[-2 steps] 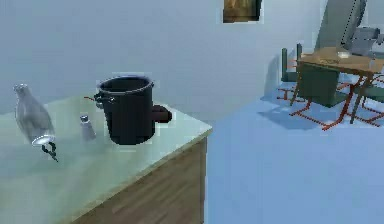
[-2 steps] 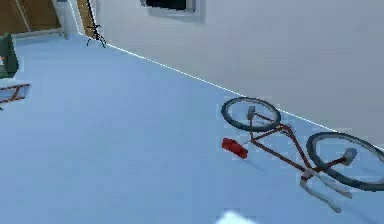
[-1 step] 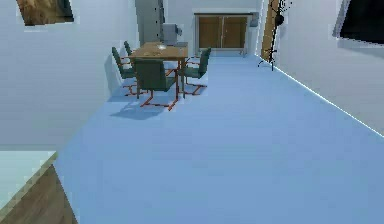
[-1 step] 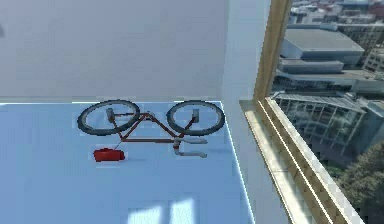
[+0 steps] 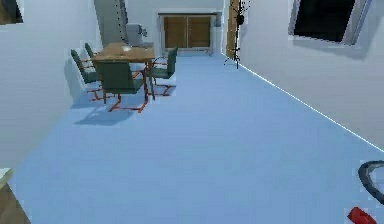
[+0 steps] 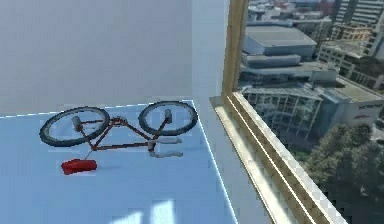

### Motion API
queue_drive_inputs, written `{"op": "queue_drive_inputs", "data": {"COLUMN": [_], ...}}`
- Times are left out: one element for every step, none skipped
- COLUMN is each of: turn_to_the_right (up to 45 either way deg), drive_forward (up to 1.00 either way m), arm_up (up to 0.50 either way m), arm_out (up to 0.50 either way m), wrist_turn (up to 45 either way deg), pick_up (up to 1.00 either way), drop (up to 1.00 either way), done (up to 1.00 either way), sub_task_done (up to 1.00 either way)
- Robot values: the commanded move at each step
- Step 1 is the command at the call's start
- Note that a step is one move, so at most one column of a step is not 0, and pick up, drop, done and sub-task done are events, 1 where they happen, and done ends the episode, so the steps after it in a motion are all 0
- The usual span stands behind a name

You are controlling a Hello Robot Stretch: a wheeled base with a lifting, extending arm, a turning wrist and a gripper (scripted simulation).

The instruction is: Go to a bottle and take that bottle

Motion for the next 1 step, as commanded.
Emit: {"op": "queue_drive_inputs", "data": {"turn_to_the_right": [0.0], "drive_forward": [0.10], "arm_up": [0.00], "arm_out": [0.00], "wrist_turn": [0.0], "pick_up": [0.00], "drop": [0.00], "done": [0.00], "sub_task_done": [0.00]}}
